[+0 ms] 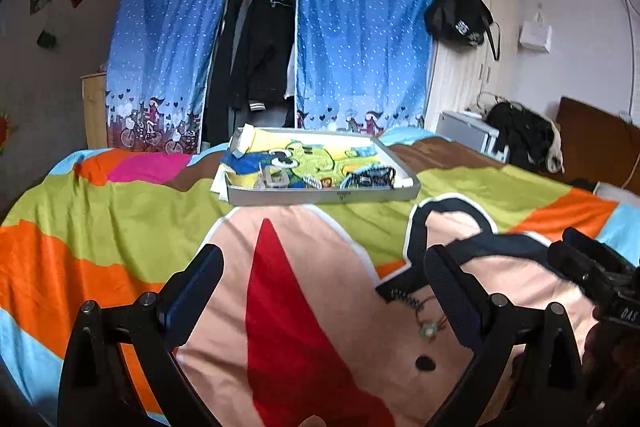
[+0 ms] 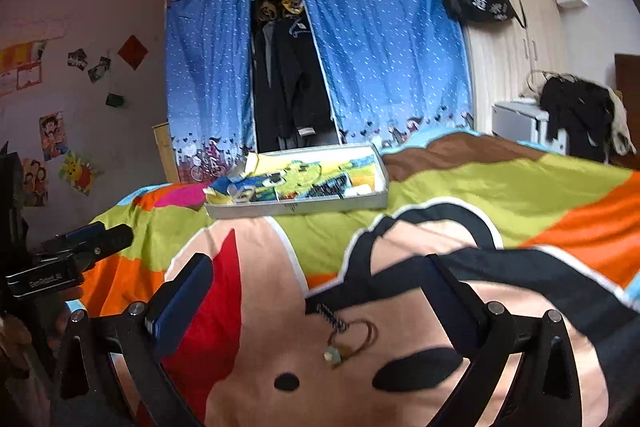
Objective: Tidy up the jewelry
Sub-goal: 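Move both tools back over the brown cord necklace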
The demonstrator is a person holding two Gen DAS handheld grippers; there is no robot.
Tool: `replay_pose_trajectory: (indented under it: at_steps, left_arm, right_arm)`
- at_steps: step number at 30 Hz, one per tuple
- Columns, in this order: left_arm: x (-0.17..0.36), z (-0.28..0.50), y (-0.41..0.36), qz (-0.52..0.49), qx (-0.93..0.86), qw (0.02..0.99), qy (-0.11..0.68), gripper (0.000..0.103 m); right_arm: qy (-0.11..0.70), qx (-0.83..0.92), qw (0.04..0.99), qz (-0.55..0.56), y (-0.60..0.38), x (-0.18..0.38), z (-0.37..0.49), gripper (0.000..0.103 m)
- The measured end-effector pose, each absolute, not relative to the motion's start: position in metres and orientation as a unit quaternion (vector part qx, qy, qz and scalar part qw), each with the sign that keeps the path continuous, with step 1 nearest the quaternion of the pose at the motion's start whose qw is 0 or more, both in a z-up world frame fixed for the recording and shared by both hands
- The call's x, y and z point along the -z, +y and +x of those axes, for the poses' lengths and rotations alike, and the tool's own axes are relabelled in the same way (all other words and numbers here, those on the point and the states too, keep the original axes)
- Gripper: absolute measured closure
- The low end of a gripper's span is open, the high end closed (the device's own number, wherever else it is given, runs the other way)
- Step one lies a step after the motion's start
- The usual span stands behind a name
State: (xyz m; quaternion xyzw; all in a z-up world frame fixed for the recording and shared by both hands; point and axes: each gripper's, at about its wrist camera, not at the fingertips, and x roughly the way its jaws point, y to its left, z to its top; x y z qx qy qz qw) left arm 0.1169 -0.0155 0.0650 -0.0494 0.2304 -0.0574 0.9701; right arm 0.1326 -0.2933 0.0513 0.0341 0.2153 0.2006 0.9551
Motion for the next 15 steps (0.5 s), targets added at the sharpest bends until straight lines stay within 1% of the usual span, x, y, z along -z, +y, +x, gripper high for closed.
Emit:
replay_pose_trajectory:
  at_steps: [15]
  left_arm:
    - [-0.007, 0.102, -0.027, -0.025, 0.068, 0.955, 0.289, 0.005]
  right_arm:
    - [0.274, -0.17, 0.946, 0.043, -0.3, 0.0, 0.108, 0.0]
